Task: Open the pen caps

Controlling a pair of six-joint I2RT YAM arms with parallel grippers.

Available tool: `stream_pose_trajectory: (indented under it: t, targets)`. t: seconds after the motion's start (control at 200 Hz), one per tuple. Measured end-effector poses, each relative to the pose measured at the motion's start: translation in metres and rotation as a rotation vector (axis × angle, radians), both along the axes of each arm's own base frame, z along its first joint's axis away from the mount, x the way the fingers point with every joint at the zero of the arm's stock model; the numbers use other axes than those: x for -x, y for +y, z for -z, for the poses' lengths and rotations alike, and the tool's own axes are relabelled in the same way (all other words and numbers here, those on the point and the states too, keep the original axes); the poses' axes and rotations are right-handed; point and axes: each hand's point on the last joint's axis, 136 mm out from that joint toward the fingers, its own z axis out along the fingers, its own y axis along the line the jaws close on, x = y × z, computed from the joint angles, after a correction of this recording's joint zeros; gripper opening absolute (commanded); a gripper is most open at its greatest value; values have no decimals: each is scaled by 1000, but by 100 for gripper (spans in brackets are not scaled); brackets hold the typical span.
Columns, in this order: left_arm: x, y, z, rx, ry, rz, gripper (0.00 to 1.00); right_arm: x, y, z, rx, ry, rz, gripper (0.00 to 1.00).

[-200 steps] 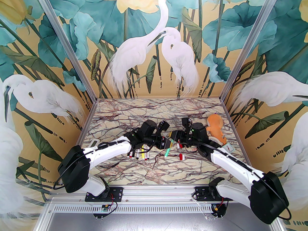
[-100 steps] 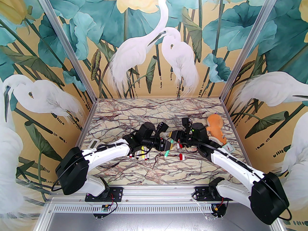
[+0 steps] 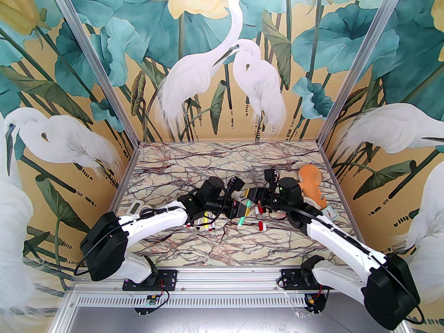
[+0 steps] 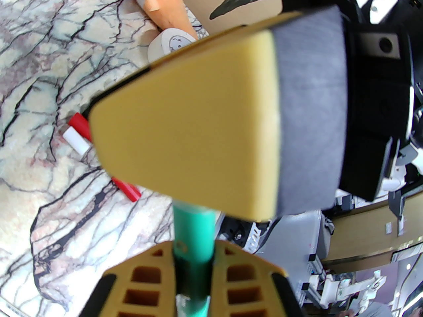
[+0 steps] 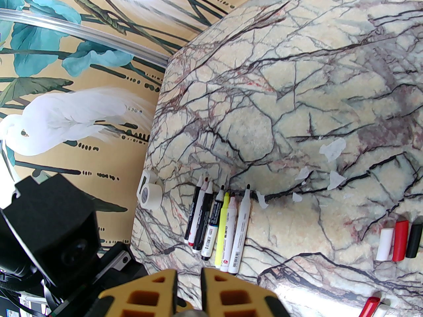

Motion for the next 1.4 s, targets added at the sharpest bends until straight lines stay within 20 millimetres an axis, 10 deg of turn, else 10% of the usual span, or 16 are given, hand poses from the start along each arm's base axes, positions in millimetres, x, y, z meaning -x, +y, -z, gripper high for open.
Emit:
stream_pose_trajectory:
  t: [0.605, 0.935, 1.4]
  targets:
    - [9, 1, -25, 90, -61, 28, 5, 8, -7, -28, -62, -55, -39, 12]
    - [43, 0, 3, -22, 1, 95, 5, -39, -33, -54, -31, -140, 163, 11]
    - [14, 34, -28, 21, -82, -153, 6, -6, -60, 5, 254, -44, 141, 12]
